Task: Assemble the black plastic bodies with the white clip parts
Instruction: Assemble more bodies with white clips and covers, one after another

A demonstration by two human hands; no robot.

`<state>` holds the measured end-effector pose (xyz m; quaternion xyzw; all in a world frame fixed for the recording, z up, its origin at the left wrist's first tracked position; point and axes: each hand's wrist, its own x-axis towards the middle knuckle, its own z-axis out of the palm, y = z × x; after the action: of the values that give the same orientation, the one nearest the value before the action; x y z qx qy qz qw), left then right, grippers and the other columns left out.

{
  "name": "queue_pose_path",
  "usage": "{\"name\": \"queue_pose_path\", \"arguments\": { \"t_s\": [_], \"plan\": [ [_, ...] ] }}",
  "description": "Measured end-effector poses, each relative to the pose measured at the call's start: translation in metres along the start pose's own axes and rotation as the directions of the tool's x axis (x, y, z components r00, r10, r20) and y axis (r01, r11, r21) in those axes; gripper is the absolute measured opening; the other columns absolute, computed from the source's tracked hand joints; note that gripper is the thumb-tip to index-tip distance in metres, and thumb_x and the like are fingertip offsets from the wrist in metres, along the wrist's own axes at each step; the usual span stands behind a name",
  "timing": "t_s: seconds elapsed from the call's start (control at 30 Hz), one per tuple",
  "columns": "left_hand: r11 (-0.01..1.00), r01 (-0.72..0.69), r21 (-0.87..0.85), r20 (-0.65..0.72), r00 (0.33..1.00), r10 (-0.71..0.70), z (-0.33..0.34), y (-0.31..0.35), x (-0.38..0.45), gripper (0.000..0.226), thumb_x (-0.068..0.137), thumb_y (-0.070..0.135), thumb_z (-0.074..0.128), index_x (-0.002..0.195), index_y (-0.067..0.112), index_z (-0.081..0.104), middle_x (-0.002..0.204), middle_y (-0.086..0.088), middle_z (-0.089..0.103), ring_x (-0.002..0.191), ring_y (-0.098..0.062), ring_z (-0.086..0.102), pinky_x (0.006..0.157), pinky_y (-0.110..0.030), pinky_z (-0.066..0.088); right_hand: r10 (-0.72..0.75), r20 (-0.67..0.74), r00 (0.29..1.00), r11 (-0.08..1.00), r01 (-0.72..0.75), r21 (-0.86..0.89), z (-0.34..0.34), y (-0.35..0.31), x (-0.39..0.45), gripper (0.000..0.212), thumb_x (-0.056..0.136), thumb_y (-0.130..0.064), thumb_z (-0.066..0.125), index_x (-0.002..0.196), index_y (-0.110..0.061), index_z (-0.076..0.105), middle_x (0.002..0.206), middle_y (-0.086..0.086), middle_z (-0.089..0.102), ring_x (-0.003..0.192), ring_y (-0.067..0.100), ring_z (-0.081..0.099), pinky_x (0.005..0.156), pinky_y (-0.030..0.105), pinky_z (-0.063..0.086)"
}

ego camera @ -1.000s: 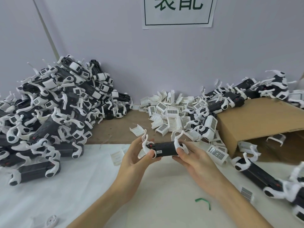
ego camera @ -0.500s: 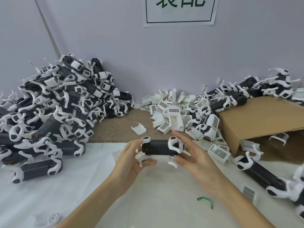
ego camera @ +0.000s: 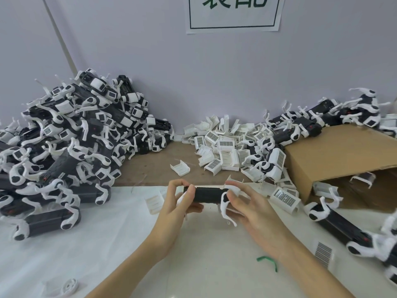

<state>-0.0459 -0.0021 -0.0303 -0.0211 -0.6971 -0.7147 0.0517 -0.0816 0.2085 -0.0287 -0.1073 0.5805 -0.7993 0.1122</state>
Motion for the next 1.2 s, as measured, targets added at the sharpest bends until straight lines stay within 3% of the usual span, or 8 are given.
{"name": "queue_pose_path", "arguments": {
  "t_s": [0.1, 0.37, 0.5, 0.63, 0.73, 0.83, 1.03, 1.2],
  "plan": [
    [0.998, -0.06, 0.011, 0.024, 0.998, 0.06, -0.002, 0.003, -0.003, 0.05, 0.084, 0.066, 0.064, 0.121, 0.034, 0.056, 0.117, -0.002, 0.072, 0.097, -0.018, 0.068, 0.088, -0.036, 0.039, -0.045, -0.012, 0.999, 0.995, 0.044, -0.091, 0.002, 0.0, -0.003, 0.054, 0.076, -0.043, 0.089, 0.125, -0.034, 0.07, 0.111, 0.008, 0.075, 0.105, 0.022, 0.07, 0.11, 0.046, 0.049],
    [0.987, -0.153, 0.058, 0.015, 0.988, 0.152, 0.0, 0.01, -0.008, 0.058, 0.085, 0.059, 0.07, 0.14, 0.048, 0.057, 0.13, 0.001, 0.068, 0.126, -0.017, 0.062, 0.101, -0.019, 0.048, -0.08, 0.073, 0.994, 0.994, 0.086, -0.074, -0.001, -0.006, -0.003, 0.054, 0.082, -0.042, 0.083, 0.133, -0.033, 0.066, 0.117, 0.001, 0.071, 0.115, 0.02, 0.065, 0.118, 0.048, 0.041],
    [0.988, -0.146, 0.056, 0.037, 0.989, 0.144, -0.001, 0.012, -0.008, 0.046, 0.089, 0.056, 0.069, 0.133, 0.048, 0.064, 0.132, 0.011, 0.069, 0.121, -0.003, 0.061, 0.086, -0.006, 0.047, -0.096, 0.089, 0.991, 0.977, 0.111, -0.181, -0.004, -0.008, -0.003, 0.059, 0.084, -0.045, 0.083, 0.138, -0.036, 0.061, 0.126, 0.008, 0.069, 0.113, 0.015, 0.065, 0.112, 0.039, 0.043],
    [0.972, -0.224, 0.065, -0.042, 0.973, 0.227, 0.002, 0.011, -0.006, 0.063, 0.079, 0.047, 0.083, 0.138, 0.044, 0.06, 0.132, 0.015, 0.068, 0.131, -0.003, 0.059, 0.1, -0.015, 0.048, -0.072, -0.052, 0.996, 0.993, 0.067, -0.098, 0.002, 0.003, -0.001, 0.061, 0.084, -0.036, 0.082, 0.14, -0.026, 0.058, 0.125, -0.007, 0.074, 0.122, 0.01, 0.067, 0.113, 0.041, 0.046],
    [0.902, -0.323, 0.287, -0.137, 0.918, 0.372, 0.008, 0.003, -0.008, 0.077, 0.073, 0.035, 0.097, 0.136, 0.042, 0.054, 0.125, 0.017, 0.068, 0.124, -0.004, 0.062, 0.097, -0.008, 0.042, -0.166, -0.31, 0.936, 0.957, 0.077, -0.279, 0.01, 0.002, -0.003, 0.044, 0.081, -0.043, 0.08, 0.112, -0.014, 0.067, 0.094, 0.007, 0.076, 0.084, 0.017, 0.075, 0.082, 0.037, 0.059],
    [0.773, -0.402, 0.49, -0.128, 0.844, 0.52, 0.014, -0.001, -0.009, 0.078, 0.072, 0.033, 0.098, 0.133, 0.043, 0.05, 0.129, 0.017, 0.061, 0.123, -0.003, 0.059, 0.097, -0.008, 0.041, -0.051, -0.135, 0.989, 0.963, 0.013, -0.269, 0.016, -0.007, -0.008, 0.065, 0.085, -0.066, 0.065, 0.096, -0.002, 0.072, 0.082, 0.016, 0.075, 0.069, 0.027, 0.073, 0.06, 0.032, 0.054],
    [0.481, -0.664, 0.573, 0.348, 0.728, 0.591, 0.019, -0.009, -0.018, 0.081, 0.092, 0.044, 0.082, 0.156, 0.025, 0.037, 0.148, 0.015, 0.051, 0.135, -0.002, 0.052, 0.107, -0.015, 0.043, 0.037, -0.051, 0.998, 0.986, -0.045, -0.162, 0.026, -0.005, -0.013, 0.066, 0.076, -0.062, 0.076, 0.115, -0.009, 0.068, 0.088, 0.015, 0.075, 0.08, 0.029, 0.076, 0.083, 0.047, 0.063],
    [0.468, -0.673, 0.572, 0.202, 0.669, 0.715, 0.012, -0.001, -0.015, 0.054, 0.102, 0.036, 0.066, 0.149, 0.018, 0.046, 0.145, 0.005, 0.047, 0.131, -0.022, 0.054, 0.108, -0.038, 0.046, 0.014, 0.016, 1.0, 0.99, -0.011, -0.14, 0.012, -0.016, -0.01, 0.05, 0.073, -0.054, 0.086, 0.114, -0.026, 0.077, 0.095, 0.015, 0.073, 0.093, 0.024, 0.072, 0.081, 0.034, 0.059]
  ]
}}
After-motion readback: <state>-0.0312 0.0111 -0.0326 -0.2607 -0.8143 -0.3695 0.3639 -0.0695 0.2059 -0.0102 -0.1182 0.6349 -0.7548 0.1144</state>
